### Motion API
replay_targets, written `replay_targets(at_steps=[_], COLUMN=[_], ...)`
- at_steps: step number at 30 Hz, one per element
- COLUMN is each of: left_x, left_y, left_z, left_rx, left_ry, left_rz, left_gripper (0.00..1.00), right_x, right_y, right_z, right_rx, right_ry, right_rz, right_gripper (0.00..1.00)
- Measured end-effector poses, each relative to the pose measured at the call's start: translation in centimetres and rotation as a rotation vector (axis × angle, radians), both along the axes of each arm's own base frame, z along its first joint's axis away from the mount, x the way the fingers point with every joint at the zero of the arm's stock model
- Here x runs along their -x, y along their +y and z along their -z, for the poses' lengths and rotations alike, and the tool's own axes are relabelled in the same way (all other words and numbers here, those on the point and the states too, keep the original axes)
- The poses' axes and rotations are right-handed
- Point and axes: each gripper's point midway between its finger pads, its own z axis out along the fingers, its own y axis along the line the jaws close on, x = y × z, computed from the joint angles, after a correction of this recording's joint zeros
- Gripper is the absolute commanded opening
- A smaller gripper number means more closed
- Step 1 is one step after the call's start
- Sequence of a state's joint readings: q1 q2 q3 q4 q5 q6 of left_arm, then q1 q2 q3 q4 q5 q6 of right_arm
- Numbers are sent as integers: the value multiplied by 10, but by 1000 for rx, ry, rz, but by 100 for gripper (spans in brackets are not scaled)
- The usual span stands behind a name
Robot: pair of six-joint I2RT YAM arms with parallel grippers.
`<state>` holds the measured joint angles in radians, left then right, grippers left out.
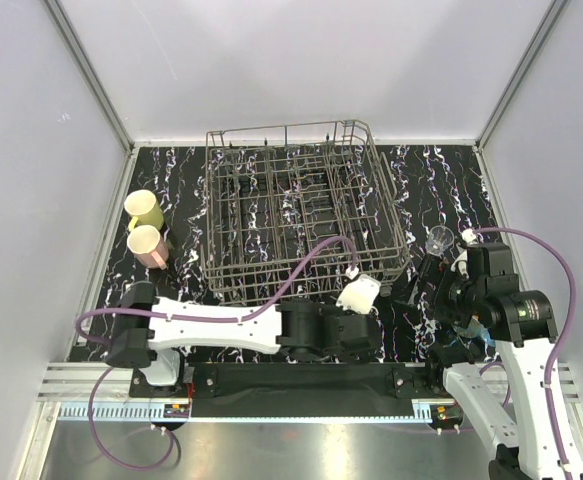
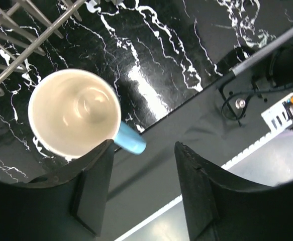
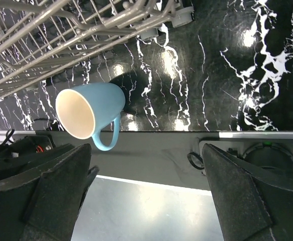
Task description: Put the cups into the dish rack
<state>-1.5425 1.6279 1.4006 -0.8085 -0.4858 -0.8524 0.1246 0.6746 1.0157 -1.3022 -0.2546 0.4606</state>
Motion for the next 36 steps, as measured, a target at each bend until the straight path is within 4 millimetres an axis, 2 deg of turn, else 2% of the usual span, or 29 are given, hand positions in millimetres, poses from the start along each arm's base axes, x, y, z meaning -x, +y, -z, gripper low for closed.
replay_targets(at_steps=[5, 12, 26, 31, 34, 36], left_x=[-13, -29, -31, -31, -31, -31], left_y=[-13, -3, -4, -5, -5, -2], left_z=[7, 33, 57, 65, 70, 73], left_rx=[-24, -113, -151, -164, -174, -183], left_ry=[11, 27, 46, 52, 54, 53], left_rz=[-62, -131, -157, -156, -157, -158], left_gripper=[51, 50, 38, 31, 20, 7], right_x=[5, 8, 7, 7, 7, 7], right_y=[-4, -8, -10, -10, -10, -10], right_z=[-1, -3, -5, -5, -5, -5], right_rx=[13, 29, 35, 36, 36, 36], right_ry=[-7, -24, -32, -32, -32, -32], right_rz=[15, 33, 37, 37, 37, 37], right_gripper=[100, 100, 100, 100, 100, 100])
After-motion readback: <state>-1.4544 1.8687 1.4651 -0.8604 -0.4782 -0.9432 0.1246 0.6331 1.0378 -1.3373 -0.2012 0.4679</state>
